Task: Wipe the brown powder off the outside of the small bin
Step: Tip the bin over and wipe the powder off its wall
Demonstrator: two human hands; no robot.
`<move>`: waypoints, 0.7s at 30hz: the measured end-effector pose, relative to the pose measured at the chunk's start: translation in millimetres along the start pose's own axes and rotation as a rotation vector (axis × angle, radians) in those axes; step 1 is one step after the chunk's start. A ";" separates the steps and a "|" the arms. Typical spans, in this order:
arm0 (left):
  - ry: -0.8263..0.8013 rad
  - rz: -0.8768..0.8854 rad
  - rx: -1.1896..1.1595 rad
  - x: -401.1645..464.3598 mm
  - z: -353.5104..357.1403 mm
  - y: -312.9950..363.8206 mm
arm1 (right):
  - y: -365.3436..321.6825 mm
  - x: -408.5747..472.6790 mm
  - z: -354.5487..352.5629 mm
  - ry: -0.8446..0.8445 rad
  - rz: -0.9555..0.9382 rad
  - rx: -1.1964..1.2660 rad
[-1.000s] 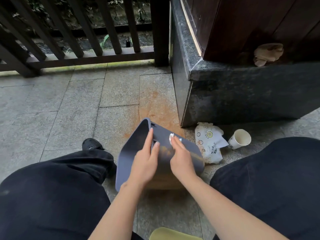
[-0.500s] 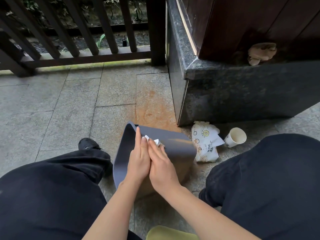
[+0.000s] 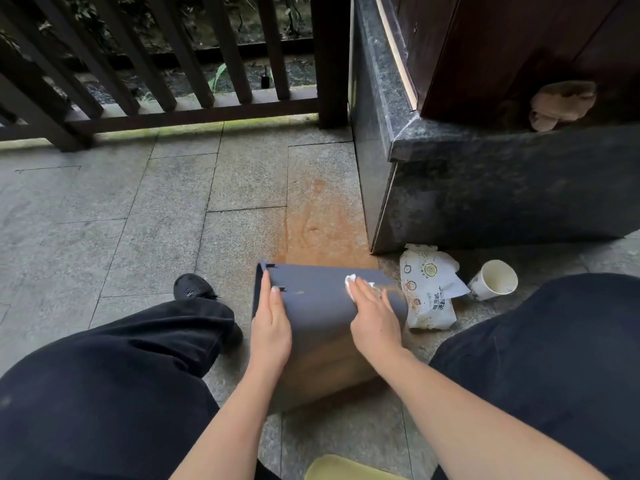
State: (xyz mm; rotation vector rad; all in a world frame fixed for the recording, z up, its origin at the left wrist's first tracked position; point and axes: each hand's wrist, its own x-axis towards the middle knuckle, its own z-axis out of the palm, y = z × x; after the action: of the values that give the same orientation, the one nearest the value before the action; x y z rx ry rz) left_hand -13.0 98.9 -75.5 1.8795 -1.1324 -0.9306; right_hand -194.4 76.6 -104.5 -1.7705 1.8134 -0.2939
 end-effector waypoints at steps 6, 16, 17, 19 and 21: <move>0.030 -0.034 0.061 -8.4 3.5 -9.8 | -7.1 7.6 -12.4 -0.096 0.054 -0.002; 0.111 0.257 0.158 -30.8 13.1 7.4 | -57.9 -29.1 0.9 -0.130 -0.299 0.285; 0.114 0.275 0.183 -32.8 12.4 9.4 | -47.2 -23.7 0.0 -0.120 -0.268 0.268; 0.110 0.297 0.246 -36.2 11.4 12.2 | -21.4 -9.6 -2.4 -0.130 -0.088 0.242; 0.073 0.308 0.290 -39.1 12.2 14.8 | 1.6 -0.4 -7.1 -0.161 0.128 0.190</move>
State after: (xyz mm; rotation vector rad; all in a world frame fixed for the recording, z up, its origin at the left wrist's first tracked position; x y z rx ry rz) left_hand -42.7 127.0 -60.5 1.8722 -1.5236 -0.5439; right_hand -199.7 75.5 -99.5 -1.4977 1.7153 -0.2553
